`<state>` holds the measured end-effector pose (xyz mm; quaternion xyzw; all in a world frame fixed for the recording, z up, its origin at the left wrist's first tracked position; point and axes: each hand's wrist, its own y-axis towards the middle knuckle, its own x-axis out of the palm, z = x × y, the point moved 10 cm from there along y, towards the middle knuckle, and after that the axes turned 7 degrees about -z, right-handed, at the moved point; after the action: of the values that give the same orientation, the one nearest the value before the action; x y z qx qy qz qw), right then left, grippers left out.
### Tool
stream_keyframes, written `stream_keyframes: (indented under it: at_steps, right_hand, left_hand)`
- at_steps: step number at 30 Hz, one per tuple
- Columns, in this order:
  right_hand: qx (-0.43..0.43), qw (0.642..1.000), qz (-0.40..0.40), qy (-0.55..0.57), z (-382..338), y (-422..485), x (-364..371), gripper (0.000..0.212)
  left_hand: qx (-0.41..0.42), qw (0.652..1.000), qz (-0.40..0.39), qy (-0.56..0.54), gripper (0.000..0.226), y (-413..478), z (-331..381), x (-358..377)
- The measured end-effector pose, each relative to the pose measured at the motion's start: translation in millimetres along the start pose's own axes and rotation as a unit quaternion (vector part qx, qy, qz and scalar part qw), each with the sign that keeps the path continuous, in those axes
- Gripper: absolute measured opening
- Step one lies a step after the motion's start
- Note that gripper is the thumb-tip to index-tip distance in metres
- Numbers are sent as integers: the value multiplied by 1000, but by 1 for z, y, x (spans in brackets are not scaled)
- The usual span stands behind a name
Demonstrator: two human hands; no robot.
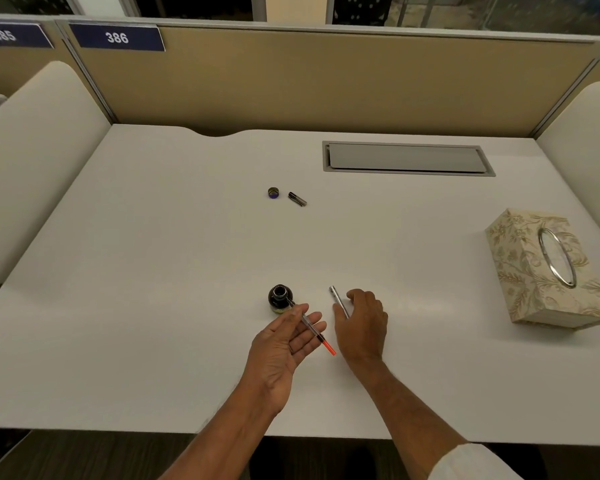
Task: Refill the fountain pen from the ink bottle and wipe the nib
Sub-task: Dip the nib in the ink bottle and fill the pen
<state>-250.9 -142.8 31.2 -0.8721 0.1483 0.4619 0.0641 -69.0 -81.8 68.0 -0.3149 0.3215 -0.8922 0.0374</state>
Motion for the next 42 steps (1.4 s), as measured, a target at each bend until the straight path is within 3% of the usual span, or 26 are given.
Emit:
stream_keyframes:
  at_steps: [23, 28, 30, 33, 38, 42]
  right_hand:
    - [4, 1000, -25, -13, -1, -1, 4, 35]
    - [36, 989, 10, 140, -11, -21, -29, 20]
    - [43, 976, -2, 212, -18, -38, -41, 5]
    - [45, 958, -37, 282, -32, -64, -59, 5]
    - [50, 951, -122, 281, -41, -87, -57, 21]
    - [52, 954, -129, 267, -44, -88, -56, 23]
  left_hand:
    - [-5, 1000, -3, -13, 22, 1, -3, -8]
    - [-2, 1000, 5, -23, 22, 3, -2, -13]
    - [-2, 1000, 7, -28, 22, 6, -2, -14]
    - [-6, 999, 4, -41, 24, 10, -3, -13]
    - [-12, 997, -11, -73, 29, 16, -7, -8]
    - [-16, 994, -10, -111, 29, 21, -7, -7]
